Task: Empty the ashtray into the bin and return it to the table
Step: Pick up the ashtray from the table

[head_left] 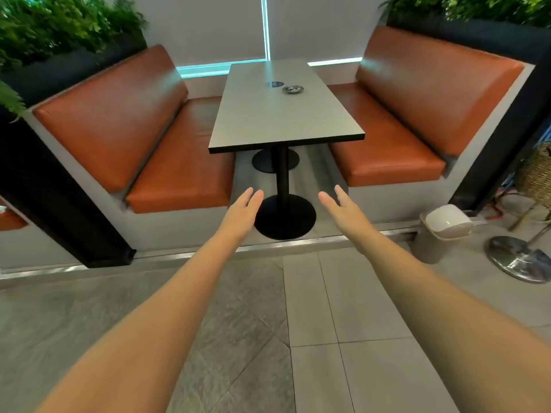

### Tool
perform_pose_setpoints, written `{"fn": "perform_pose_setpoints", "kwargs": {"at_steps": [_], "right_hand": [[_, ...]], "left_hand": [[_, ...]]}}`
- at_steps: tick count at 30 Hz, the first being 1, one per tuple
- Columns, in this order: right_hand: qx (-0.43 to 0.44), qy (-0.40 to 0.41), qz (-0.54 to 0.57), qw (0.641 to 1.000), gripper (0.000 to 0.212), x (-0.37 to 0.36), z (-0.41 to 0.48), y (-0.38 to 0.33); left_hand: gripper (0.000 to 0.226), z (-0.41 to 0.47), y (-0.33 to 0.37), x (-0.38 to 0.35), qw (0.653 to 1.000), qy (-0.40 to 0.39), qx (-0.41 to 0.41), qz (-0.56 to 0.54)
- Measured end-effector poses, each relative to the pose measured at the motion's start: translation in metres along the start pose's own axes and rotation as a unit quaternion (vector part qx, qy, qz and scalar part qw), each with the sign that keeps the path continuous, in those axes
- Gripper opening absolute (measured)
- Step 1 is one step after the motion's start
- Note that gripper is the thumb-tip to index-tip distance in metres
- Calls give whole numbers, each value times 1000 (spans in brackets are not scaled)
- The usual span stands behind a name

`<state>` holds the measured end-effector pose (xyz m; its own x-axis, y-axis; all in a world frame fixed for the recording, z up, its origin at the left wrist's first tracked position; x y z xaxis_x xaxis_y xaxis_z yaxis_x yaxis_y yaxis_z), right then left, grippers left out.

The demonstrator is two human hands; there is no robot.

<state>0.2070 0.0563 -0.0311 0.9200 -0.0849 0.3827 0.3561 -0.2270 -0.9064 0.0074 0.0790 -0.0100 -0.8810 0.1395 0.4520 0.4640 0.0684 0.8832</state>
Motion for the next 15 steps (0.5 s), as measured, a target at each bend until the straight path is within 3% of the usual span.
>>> {"fn": "perform_pose_setpoints", "kwargs": {"at_steps": [15], "right_hand": [[-27,2,47,999,69,20,127,5]], "left_hand": [[56,131,8,-8,1000,-4,6,13]]}}
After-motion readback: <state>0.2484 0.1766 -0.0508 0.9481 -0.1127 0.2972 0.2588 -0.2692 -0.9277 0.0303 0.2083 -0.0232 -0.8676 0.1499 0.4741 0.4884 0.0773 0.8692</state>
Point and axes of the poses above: each hand's wrist, its own z-axis towards the middle knuckle, its own x-axis out of the back of the hand, y = z × x, the point moved 8 cm from there along z, towards the middle knuckle
